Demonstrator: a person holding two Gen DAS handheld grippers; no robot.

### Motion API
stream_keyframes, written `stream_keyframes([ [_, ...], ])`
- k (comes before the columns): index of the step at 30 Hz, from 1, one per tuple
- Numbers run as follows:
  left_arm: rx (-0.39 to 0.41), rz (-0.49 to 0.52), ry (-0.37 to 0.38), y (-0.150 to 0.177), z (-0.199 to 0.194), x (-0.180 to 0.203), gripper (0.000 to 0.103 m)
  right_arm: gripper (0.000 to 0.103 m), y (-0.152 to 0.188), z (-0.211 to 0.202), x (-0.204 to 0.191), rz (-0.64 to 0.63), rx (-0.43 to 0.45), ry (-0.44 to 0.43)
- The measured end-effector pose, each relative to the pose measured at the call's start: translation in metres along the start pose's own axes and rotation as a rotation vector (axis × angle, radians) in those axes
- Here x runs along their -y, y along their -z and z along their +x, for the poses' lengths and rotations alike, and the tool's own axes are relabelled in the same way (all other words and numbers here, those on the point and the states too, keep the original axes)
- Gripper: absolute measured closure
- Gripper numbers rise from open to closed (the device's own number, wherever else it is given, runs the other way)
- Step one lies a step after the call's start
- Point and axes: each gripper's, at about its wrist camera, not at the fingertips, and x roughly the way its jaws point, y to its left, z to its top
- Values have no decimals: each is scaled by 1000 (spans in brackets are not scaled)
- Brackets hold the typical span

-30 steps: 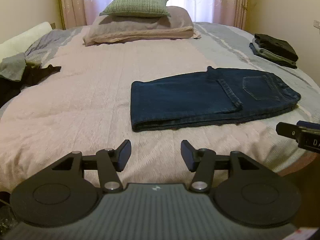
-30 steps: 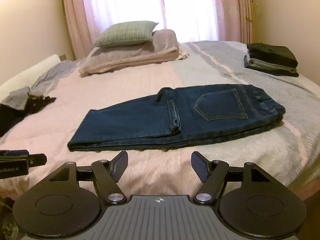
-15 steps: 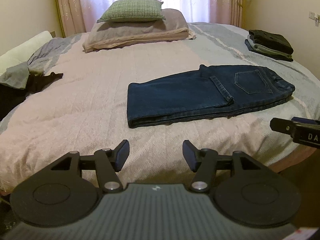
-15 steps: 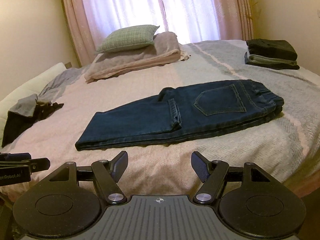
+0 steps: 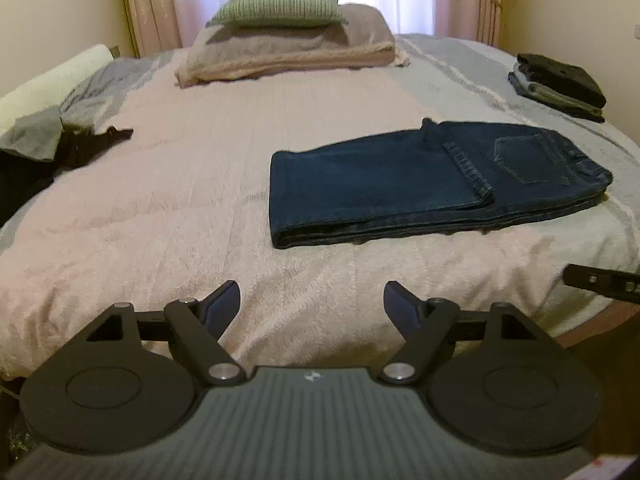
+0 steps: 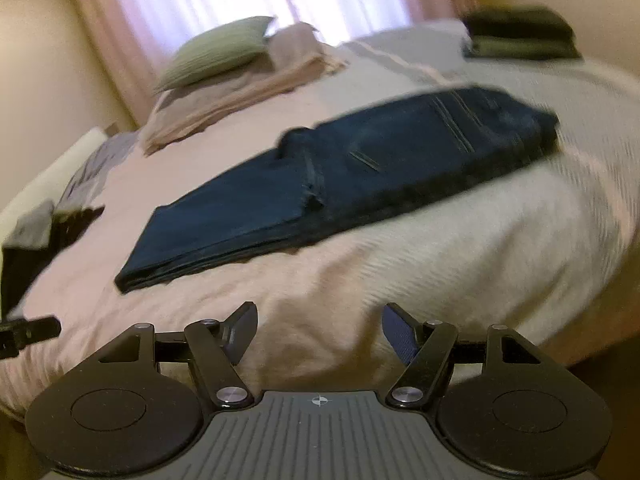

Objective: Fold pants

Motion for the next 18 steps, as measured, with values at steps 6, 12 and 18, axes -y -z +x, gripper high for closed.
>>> stream_keyframes([
  [6, -28, -41, 62, -16, 45, -7, 26, 36, -28, 1, 76, 261, 77, -31],
  [12, -16, -95, 146, -46, 91, -8, 26, 36, -65, 16, 187, 678, 301, -80],
  [18, -11, -142, 178, -72, 132, -12, 26, 36, -96, 50, 244, 806, 273, -89],
])
